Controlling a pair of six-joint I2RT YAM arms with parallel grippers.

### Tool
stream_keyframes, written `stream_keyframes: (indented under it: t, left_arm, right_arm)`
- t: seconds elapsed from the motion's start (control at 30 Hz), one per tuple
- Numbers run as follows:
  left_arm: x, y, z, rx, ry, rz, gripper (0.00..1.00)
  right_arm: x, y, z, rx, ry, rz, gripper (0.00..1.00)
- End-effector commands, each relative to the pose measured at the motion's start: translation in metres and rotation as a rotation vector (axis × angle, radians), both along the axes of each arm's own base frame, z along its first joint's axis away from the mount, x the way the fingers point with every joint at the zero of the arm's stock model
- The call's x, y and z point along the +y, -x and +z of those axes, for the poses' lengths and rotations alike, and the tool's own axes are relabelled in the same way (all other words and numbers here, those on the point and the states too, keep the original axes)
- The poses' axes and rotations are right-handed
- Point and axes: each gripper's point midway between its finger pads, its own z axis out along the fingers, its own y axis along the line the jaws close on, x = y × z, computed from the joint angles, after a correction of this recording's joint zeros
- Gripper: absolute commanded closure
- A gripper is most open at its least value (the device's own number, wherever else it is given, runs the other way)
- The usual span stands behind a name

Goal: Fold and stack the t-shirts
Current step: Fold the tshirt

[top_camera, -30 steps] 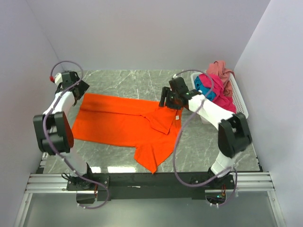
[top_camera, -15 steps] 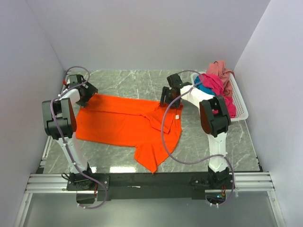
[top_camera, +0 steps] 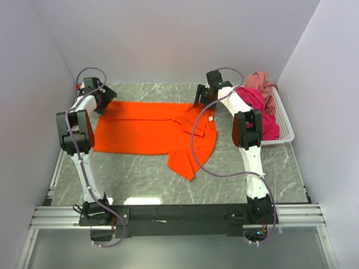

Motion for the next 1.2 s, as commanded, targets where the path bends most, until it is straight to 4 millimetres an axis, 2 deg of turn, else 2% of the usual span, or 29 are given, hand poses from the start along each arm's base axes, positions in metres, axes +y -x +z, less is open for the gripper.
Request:
stream_keyframes:
  t: [0.0,0.03,0.07,0.1,0.13,0.17,0.2,0.23,0.27,0.3,0.33,0.37,0.4,0.43,0.47,0.5,0.53,0.57,0.63,0.73,0.87,0.97,1.03,1.17]
  left_arm:
    - [0.004,0.000,0.059,-0.048,-0.047,0.003,0.01]
    - [0.011,0.007,0.068,-0.045,-0.081,0.034,0.01]
    - [0.014,0.018,0.101,-0.085,-0.102,0.057,0.01]
    - [0.015,0.040,0.088,-0.026,-0.107,0.079,0.01]
    - [0.026,0.056,0.091,-0.008,-0.128,0.160,0.01]
    - [0.030,0.075,0.114,-0.037,-0.134,0.203,0.01]
    - [0.031,0.106,0.088,0.054,-0.134,0.239,0.00]
    - [0.036,0.124,0.084,0.073,-0.104,0.313,0.01]
    - [0.041,0.145,0.097,0.055,-0.119,0.369,0.01]
    - [0.040,0.177,0.065,0.137,-0.115,0.401,0.01]
    - [0.044,0.191,0.061,0.130,-0.087,0.468,0.01]
    - [0.043,0.201,0.073,0.081,-0.066,0.488,0.01]
    - [0.039,0.222,0.052,0.121,-0.048,0.496,0.01]
    - [0.038,0.232,0.049,0.122,-0.028,0.526,0.01]
    - [0.040,0.242,0.055,0.097,-0.042,0.552,0.01]
    - [0.041,0.259,0.040,0.133,-0.057,0.574,0.00]
    - [0.045,0.267,0.038,0.139,-0.070,0.610,0.01]
    - [0.048,0.278,0.034,0.163,-0.087,0.632,0.01]
    - [0.052,0.286,0.027,0.181,-0.113,0.645,0.01]
    - [0.052,0.279,0.021,0.173,-0.106,0.623,0.05]
    - [0.051,0.279,-0.009,0.291,-0.096,0.617,0.20]
    - [0.049,0.273,-0.025,0.314,-0.089,0.585,0.23]
    - [0.050,0.269,-0.032,0.323,-0.093,0.576,0.26]
    - [0.054,0.263,-0.033,0.323,-0.108,0.577,0.30]
  right_arm:
    - [0.003,0.001,0.062,-0.128,0.017,0.096,0.27]
    - [0.005,0.005,0.077,-0.159,0.016,0.107,0.27]
    - [0.007,0.024,0.097,-0.185,0.019,0.122,0.27]
    - [0.008,0.028,0.109,-0.231,0.023,0.127,0.27]
    - [0.009,0.038,0.116,-0.252,0.031,0.129,0.27]
    - [0.008,0.063,0.122,-0.260,0.064,0.127,0.26]
    - [0.008,0.072,0.126,-0.274,0.070,0.109,0.26]
    - [0.009,0.085,0.126,-0.277,0.081,0.106,0.26]
    - [0.009,0.114,0.120,-0.266,0.103,0.109,0.25]
    - [0.015,0.123,0.122,-0.293,0.093,0.104,0.25]
    - [0.018,0.136,0.120,-0.296,0.086,0.115,0.25]
    - [0.015,0.154,0.118,-0.291,0.094,0.114,0.25]
    - [0.026,0.168,0.117,-0.287,0.083,0.128,0.25]
    - [0.030,0.177,0.117,-0.291,0.073,0.137,0.25]
    - [0.031,0.193,0.114,-0.283,0.064,0.151,0.25]
    - [0.036,0.200,0.115,-0.287,0.045,0.152,0.25]
    - [0.044,0.212,0.113,-0.280,0.030,0.173,0.25]
    - [0.043,0.223,0.105,-0.264,0.024,0.182,0.25]
    - [0.050,0.234,0.102,-0.254,-0.020,0.202,0.25]
    - [0.047,0.247,0.090,-0.228,-0.022,0.213,0.25]
    - [0.041,0.259,0.079,-0.210,-0.013,0.219,0.25]
    - [0.036,0.270,0.070,-0.188,-0.003,0.245,0.26]
    - [0.031,0.278,0.061,-0.169,0.013,0.251,0.26]
    - [0.027,0.296,0.048,-0.131,0.025,0.284,0.26]
